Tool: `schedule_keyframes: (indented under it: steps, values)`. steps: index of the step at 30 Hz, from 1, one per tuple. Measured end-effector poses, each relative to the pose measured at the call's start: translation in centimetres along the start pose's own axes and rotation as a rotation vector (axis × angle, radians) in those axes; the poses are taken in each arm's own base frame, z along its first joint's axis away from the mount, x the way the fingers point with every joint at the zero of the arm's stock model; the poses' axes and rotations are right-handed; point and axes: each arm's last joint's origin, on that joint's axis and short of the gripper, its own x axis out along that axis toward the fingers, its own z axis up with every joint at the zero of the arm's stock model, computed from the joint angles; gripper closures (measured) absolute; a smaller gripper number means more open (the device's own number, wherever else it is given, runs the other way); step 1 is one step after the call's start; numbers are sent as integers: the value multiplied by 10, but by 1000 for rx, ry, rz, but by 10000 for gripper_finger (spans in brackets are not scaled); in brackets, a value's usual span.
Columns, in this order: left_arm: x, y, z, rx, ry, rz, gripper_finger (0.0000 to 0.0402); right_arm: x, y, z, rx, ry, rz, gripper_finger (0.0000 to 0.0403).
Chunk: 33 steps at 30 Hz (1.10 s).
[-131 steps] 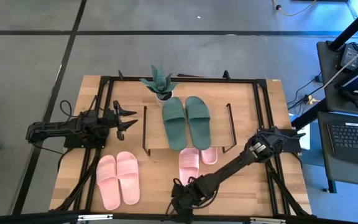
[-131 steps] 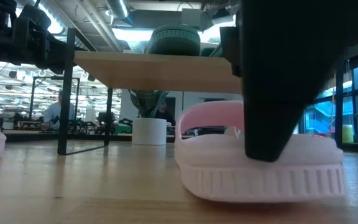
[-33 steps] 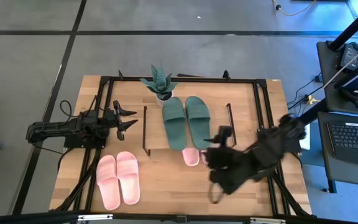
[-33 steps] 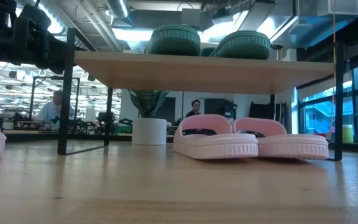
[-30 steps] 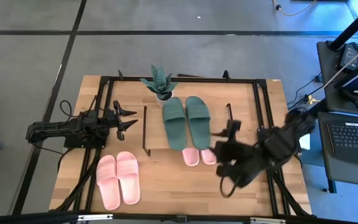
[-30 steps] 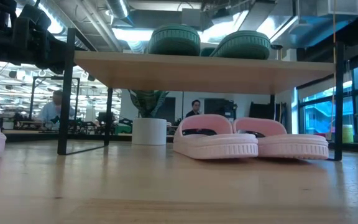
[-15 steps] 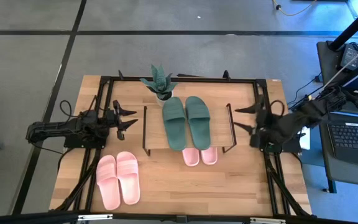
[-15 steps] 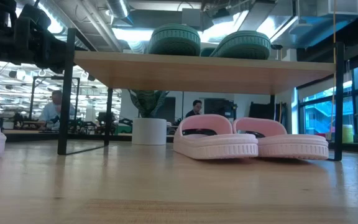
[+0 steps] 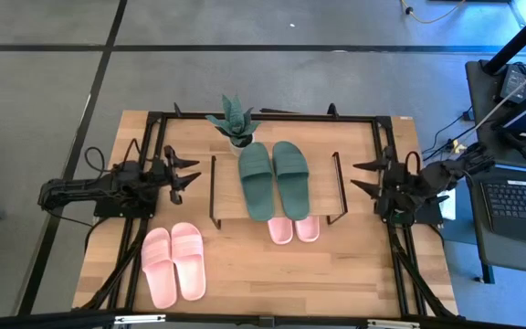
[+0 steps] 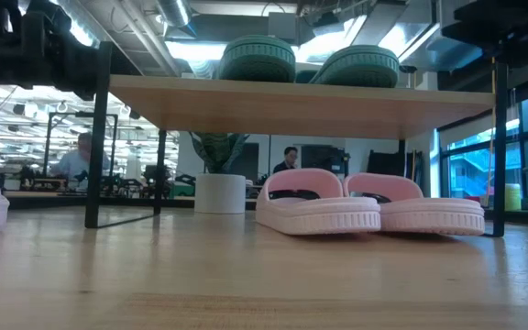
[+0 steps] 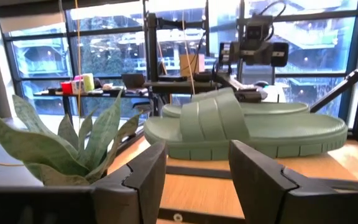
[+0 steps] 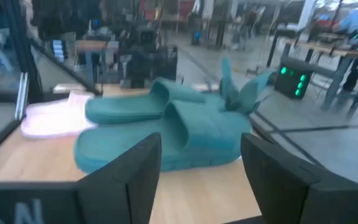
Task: Pick and place slides into the shelf
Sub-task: Put the right pink slide under the shelf
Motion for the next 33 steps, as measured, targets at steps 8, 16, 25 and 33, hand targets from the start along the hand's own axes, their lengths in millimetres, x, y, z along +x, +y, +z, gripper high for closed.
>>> schedule_keyframes:
  steps: [8, 16, 25, 33]
  values:
    - [0, 0, 1, -2, -15, 1, 235, -8, -11, -10, -23, -54, -49, 182]
    - [0, 0, 1, -2, -15, 0, 235, -11, -14, -10, -97, -69, -59, 182]
    - [-1, -5, 9, -4, -60, -169, 235, -10, -12, -11, -164, -65, 32, 182]
    - [7, -17, 44, 65, 58, -319, 235, -10, -12, -13, -174, -44, 35, 182]
